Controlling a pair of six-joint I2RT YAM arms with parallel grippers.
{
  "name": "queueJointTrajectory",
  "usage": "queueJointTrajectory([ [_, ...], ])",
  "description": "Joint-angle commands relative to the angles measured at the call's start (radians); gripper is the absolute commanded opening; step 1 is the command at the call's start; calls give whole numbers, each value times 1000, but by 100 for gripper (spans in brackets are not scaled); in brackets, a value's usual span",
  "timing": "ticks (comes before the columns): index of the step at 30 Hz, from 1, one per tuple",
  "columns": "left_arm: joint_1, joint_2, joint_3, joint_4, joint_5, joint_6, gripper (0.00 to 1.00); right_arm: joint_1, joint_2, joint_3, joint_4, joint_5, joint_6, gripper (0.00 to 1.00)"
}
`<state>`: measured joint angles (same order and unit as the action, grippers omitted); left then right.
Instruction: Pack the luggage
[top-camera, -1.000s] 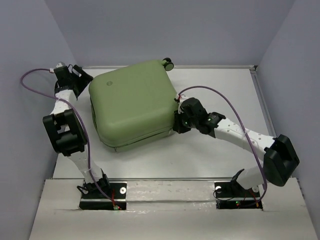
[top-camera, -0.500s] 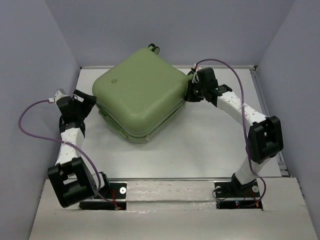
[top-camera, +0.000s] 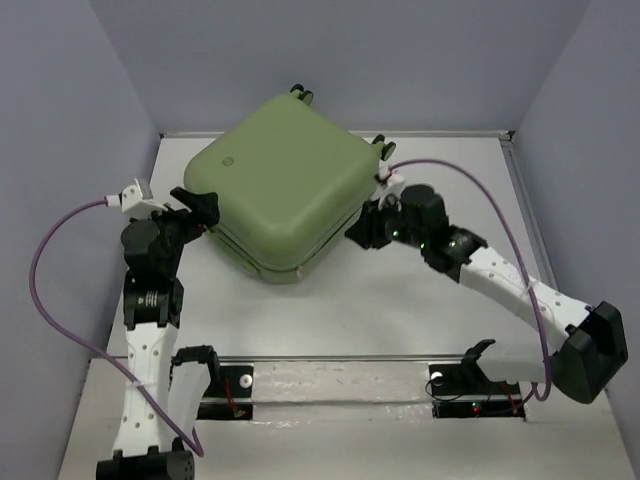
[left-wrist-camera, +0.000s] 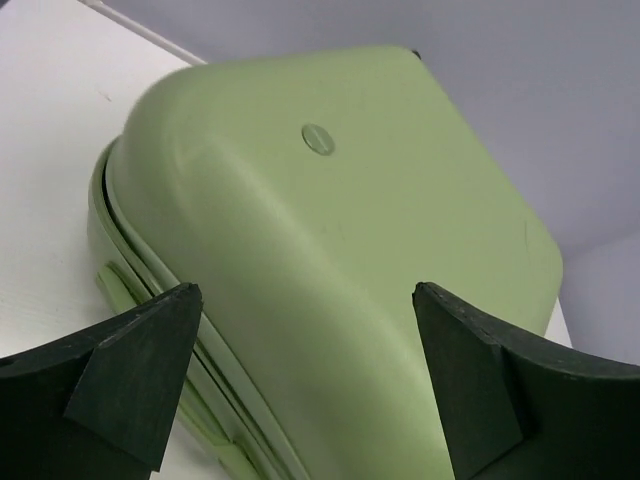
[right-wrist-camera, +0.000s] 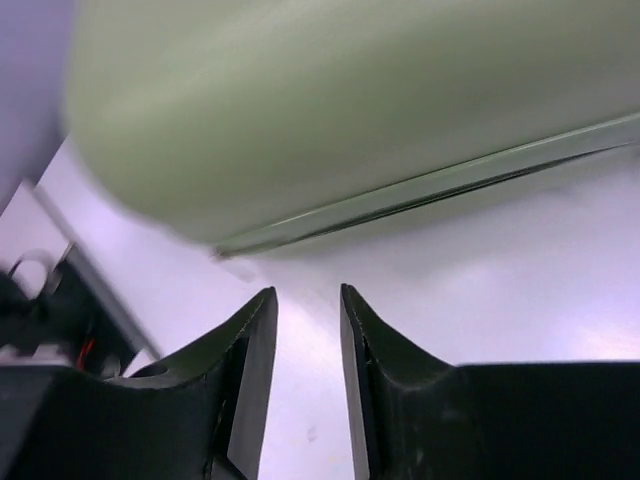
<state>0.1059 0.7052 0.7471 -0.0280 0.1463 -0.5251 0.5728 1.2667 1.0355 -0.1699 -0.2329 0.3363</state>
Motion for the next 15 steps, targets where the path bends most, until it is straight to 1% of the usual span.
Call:
queueJointTrajectory([
  [1, -23, -61, -132, -113, 84, 66, 99, 269, -36, -152, 229, 36, 33, 36],
  [2, -31, -72, -156, -107, 101, 56, 99, 336, -30, -167, 256, 61, 38, 37],
  [3, -50, -88, -169, -101, 114, 24, 99, 366, -6, -187, 306, 104, 40, 39],
  [4, -58, -90, -161, -114, 140, 11, 99, 386, 9, -189, 326, 118, 33, 43],
  [5, -58, -90, -163, -110, 166, -5, 99, 416, 29, -186, 337, 144, 33, 49],
  [6, -58, -87, -166, -107, 195, -21, 99, 429, 75, -171, 355, 153, 27, 52],
  [7, -58, -87, -172, -98, 214, -29, 99, 440, 98, -161, 363, 162, 23, 56],
  [9, -58, -96, -201, -76, 265, -29, 99, 460, 170, -138, 389, 194, 12, 58],
  [10, -58, -101, -210, -69, 307, -29, 99, 469, 193, -132, 403, 208, 9, 61],
  [12, -58, -102, -230, -52, 387, -24, 99, 469, 252, -121, 443, 228, 7, 61],
  [15, -66, -115, -232, -46, 429, -21, 99, 469, 296, -120, 507, 299, 6, 61],
])
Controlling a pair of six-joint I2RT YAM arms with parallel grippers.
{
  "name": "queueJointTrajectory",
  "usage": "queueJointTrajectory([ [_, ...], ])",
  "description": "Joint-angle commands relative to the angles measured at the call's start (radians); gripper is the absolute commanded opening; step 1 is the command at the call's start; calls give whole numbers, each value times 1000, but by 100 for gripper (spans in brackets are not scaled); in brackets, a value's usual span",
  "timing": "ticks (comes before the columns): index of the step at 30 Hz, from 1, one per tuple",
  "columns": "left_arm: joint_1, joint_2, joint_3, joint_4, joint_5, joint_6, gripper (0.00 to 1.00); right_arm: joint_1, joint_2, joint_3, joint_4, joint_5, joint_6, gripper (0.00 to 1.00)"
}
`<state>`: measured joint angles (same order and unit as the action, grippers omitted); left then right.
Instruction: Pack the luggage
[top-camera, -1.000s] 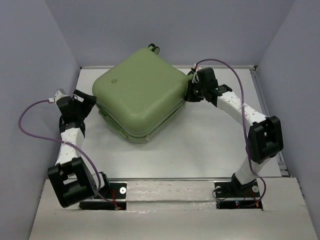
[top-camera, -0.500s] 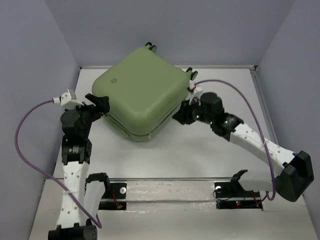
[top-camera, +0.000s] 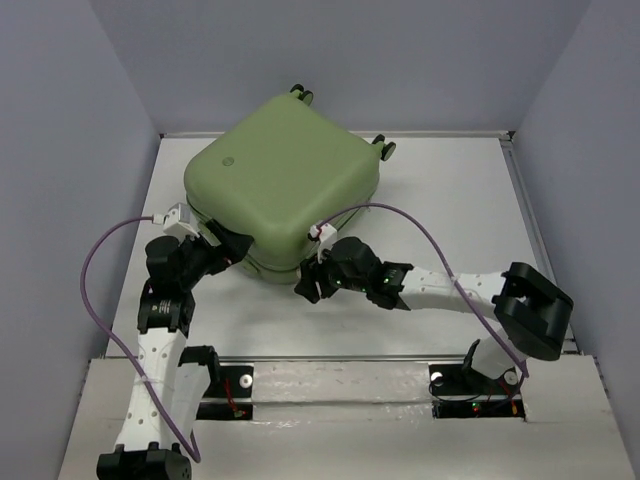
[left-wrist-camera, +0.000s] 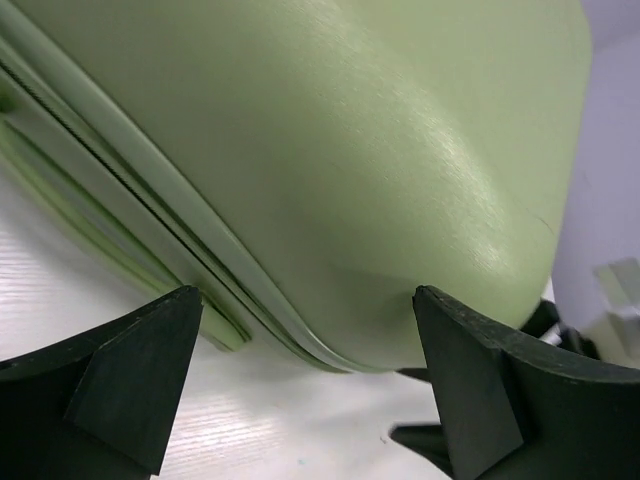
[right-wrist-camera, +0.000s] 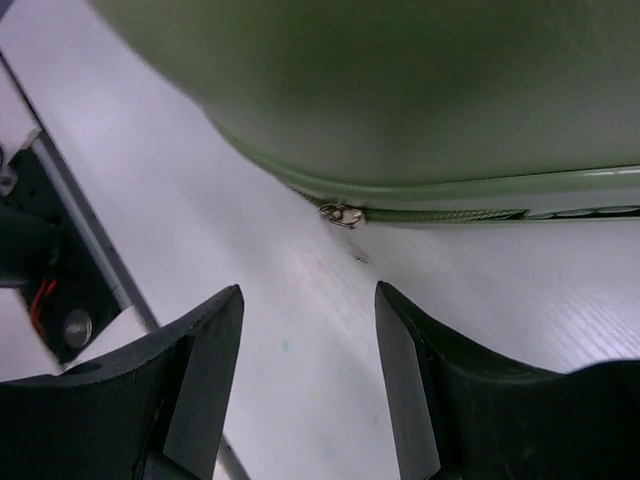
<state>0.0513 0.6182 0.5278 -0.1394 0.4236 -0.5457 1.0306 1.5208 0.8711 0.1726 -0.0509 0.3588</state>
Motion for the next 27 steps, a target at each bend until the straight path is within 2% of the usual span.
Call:
queueJointTrajectory([
  [1, -16, -31, -12, 66, 158, 3, 99, 11, 67, 51, 175, 131, -15, 60],
  [10, -47, -15, -2, 51, 172, 15, 99, 11, 122, 39, 320, 217, 22, 52],
  [12, -90, -17, -2, 47, 170, 12, 99, 11, 111, 31, 341, 215, 22, 49],
  [15, -132, -11, -5, 47, 142, 6, 99, 11, 114, 37, 344, 230, 14, 38],
  [17, -162, -5, -8, 61, 116, -3, 99, 11, 122, 37, 340, 229, 11, 25],
  [19, -212, 8, -14, 81, 86, -22, 99, 11, 113, 22, 344, 224, 20, 7],
  [23, -309, 31, -14, 115, 21, -49, 99, 11, 24, -59, 351, 237, 37, 7],
  [27, -405, 84, -2, 162, -34, -71, 99, 11, -77, -125, 229, 244, 39, 7],
])
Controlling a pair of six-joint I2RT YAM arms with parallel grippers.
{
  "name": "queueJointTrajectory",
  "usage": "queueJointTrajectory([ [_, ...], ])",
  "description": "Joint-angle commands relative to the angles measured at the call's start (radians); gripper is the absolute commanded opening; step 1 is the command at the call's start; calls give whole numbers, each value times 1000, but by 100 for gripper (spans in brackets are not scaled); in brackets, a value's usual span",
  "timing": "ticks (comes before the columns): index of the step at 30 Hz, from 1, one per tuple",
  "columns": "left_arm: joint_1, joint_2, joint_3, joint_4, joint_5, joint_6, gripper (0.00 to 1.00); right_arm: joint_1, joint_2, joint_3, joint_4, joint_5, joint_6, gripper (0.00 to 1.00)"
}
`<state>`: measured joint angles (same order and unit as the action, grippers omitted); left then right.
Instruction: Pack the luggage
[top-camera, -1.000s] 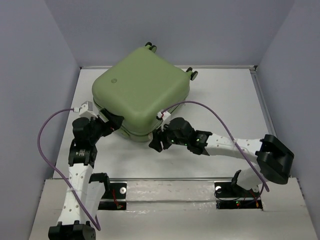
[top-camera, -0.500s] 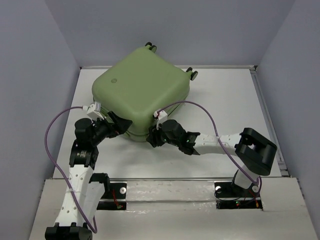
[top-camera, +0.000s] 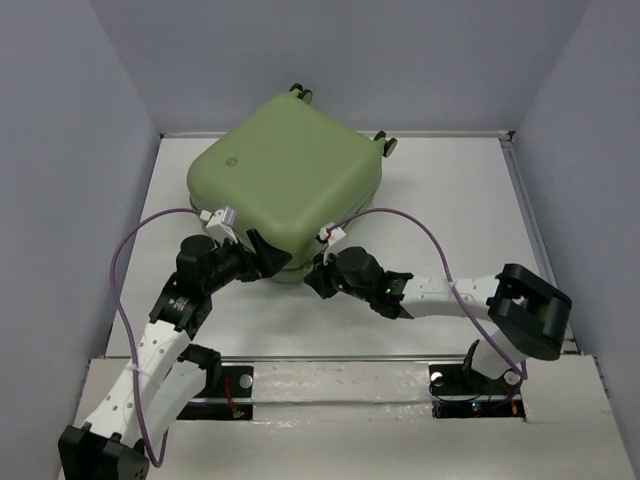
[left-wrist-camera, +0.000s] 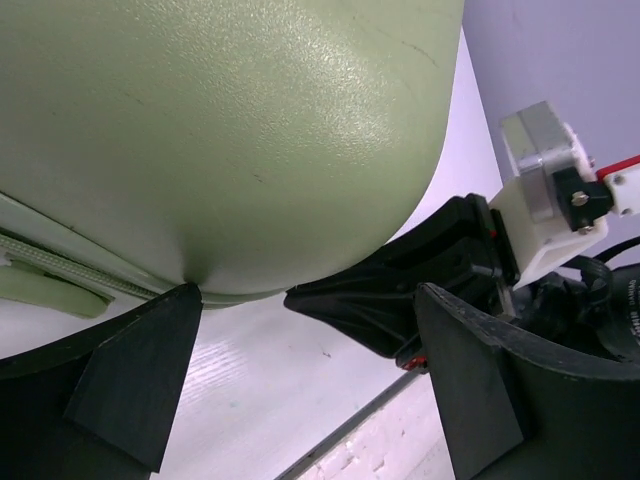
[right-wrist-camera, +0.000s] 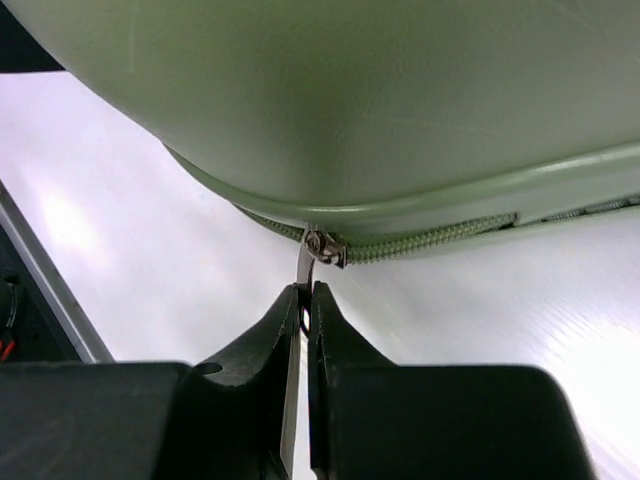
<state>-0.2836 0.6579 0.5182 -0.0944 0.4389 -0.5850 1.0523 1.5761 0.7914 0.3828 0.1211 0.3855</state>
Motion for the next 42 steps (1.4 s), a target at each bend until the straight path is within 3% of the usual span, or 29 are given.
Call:
queueJointTrajectory([
  [1, -112, 57, 9, 145, -71, -38, 99, -11, -152, -60, -1, 72, 19, 7],
  [7, -215, 140, 37, 249, -138, -96, 99, -11, -234, -153, -68, -32, 62, 7],
  [10, -298, 177, 69, 263, -186, -104, 99, -11, -292, -194, -139, 20, 90, 7],
  [12, -347, 200, 83, 262, -203, -99, 99, -11, -314, -198, -190, 46, 93, 20],
  [13, -356, 204, 92, 257, -212, -93, 99, -11, -320, -184, -249, 61, 93, 40],
  [16, -365, 207, 106, 225, -239, -76, 99, -11, -312, -156, -335, 104, 87, 53],
  [22, -365, 148, 121, 56, -322, -10, 99, -20, -318, -110, -338, 173, 18, 52],
  [26, -365, 126, 108, 27, -324, 7, 99, -81, -314, -84, -335, 175, -22, 52],
  [35, -368, 120, 86, 18, -281, 43, 99, -147, -263, -75, -180, 2, -171, 47],
  [42, -371, 140, 83, 35, -253, 51, 99, -160, -243, -66, -151, -101, -183, 46],
])
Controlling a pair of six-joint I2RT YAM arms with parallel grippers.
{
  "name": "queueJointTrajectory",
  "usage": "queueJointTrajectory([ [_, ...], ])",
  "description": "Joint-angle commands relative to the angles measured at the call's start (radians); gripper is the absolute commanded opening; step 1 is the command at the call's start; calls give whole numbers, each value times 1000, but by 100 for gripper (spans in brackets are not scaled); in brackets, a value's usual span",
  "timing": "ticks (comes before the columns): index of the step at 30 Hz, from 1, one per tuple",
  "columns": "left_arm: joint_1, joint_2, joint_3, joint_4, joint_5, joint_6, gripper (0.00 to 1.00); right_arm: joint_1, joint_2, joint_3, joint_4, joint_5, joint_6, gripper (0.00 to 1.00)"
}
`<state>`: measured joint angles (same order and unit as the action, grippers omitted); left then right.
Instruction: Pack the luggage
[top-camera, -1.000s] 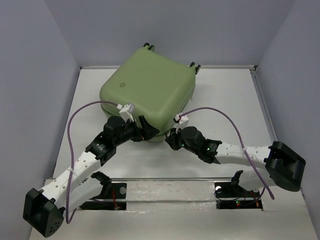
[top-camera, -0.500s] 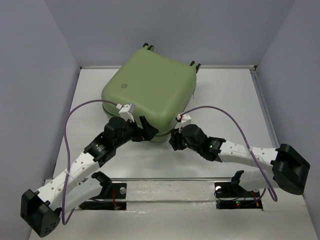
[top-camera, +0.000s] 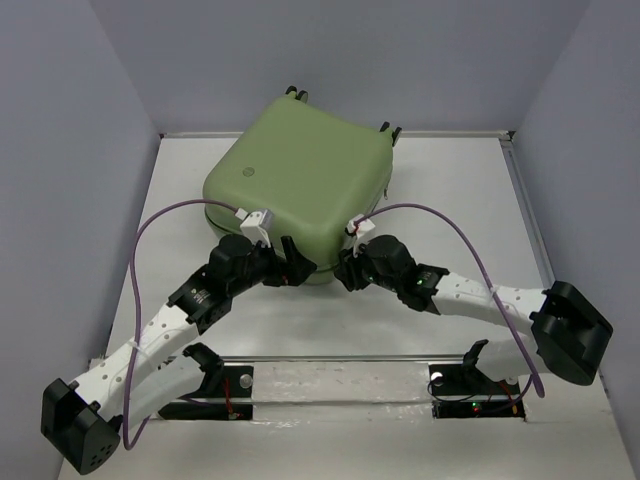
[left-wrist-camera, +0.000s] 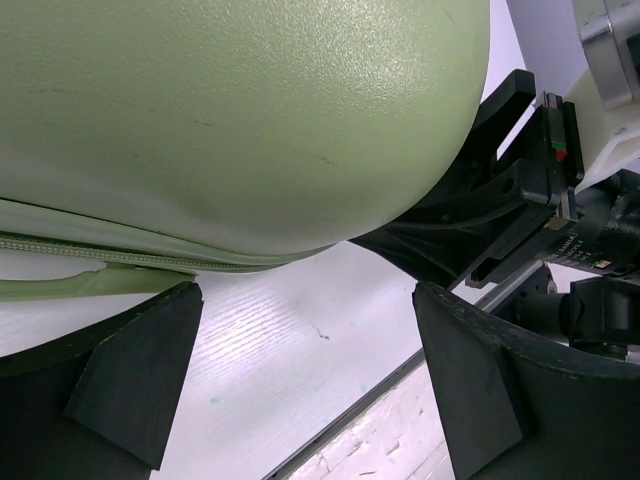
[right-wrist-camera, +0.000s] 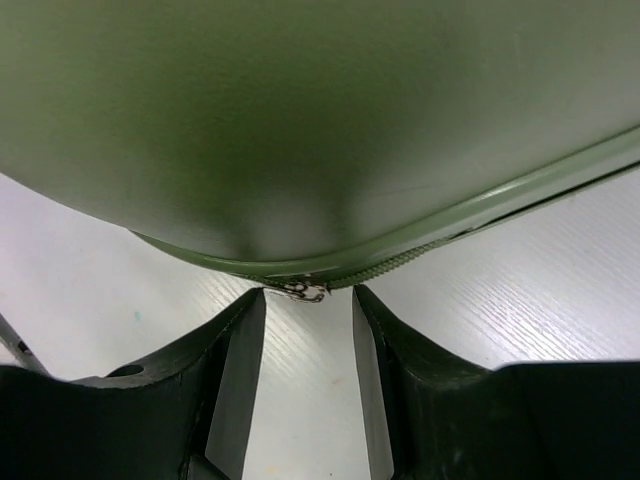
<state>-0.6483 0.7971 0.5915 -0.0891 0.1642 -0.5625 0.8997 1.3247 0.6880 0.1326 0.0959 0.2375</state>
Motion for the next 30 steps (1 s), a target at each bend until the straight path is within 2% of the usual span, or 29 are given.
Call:
queueJointTrajectory([
  [1, -8, 2, 10, 31, 21, 29, 99, -7, 5, 33, 108, -81, -32, 46],
  [10, -20, 10, 5, 43, 15, 21, 99, -7, 17, -45, 254, -29, 65, 48],
  [17, -27, 27, 19, 46, 12, 24, 99, -7, 36, -50, 278, 99, 77, 41],
  [22, -30, 31, 16, 54, 12, 19, 99, -7, 36, -70, 343, 151, 72, 26],
  [23, -31, 34, 16, 55, 12, 18, 99, -7, 36, -71, 346, 159, 71, 18],
  [25, -33, 36, 16, 60, 12, 18, 99, -7, 31, -84, 358, 163, 71, 8],
  [30, -34, 65, 33, 81, 0, 18, 99, 11, -8, -123, 352, 88, 97, 7],
])
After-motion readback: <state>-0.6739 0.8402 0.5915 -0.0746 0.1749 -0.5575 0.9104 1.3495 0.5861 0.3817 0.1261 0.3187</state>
